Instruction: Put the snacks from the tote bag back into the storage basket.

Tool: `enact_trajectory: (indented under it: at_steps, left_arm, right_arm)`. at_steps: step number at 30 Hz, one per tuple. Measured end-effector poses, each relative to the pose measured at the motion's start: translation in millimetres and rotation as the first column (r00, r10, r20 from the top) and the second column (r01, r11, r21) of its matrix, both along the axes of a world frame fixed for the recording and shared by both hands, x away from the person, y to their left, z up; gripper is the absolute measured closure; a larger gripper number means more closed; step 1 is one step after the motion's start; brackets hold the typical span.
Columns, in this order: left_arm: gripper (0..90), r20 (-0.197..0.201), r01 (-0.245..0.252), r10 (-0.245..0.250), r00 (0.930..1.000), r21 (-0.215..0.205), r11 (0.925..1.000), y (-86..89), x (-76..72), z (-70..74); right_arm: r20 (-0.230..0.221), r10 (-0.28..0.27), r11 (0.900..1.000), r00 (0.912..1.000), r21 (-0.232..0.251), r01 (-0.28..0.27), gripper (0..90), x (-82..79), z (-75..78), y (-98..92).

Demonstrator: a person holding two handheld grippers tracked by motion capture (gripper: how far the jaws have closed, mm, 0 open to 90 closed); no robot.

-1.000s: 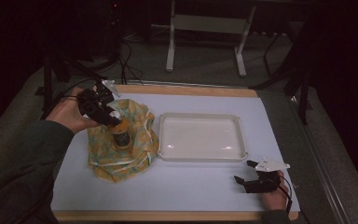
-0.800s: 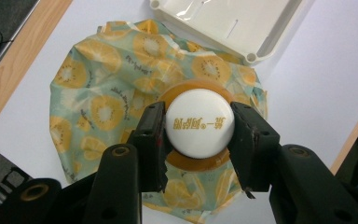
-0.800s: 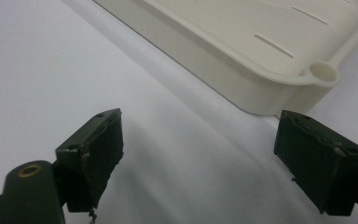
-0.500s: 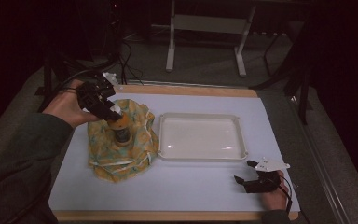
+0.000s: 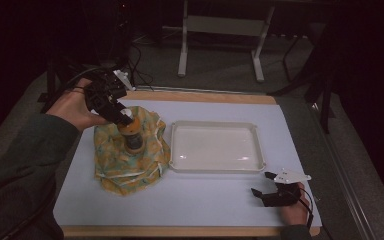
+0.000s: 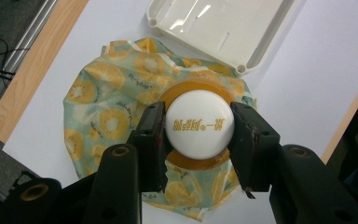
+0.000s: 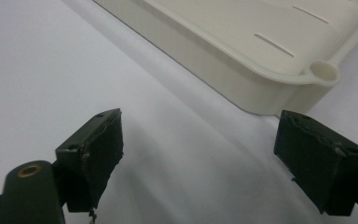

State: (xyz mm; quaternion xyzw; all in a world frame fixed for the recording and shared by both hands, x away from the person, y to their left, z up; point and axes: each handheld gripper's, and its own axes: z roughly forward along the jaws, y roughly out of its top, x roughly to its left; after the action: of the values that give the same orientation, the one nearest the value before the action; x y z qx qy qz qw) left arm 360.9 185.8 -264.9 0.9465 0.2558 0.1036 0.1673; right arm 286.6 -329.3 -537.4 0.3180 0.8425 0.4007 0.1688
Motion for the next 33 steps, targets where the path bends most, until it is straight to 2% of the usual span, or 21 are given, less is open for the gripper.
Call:
enact_trajectory:
  at_steps: [11, 33]
  left_arm:
    - [58.8, -0.008, 0.030, -0.030, 0.9995, -0.001, 0.9996, -9.8, -1.9, 12.7]
    - [58.8, -0.009, 0.076, -0.076, 0.9970, -0.001, 0.9971, -31.4, 0.2, 13.9]
  right_arm:
    - [-0.004, -0.001, 1.000, 1.0000, 0.002, 0.001, 15.1, 0.1, 0.1, -0.4]
    - [-0.007, 0.001, 1.000, 1.0000, 0.005, -0.001, 15.1, 0.4, 0.1, -0.7]
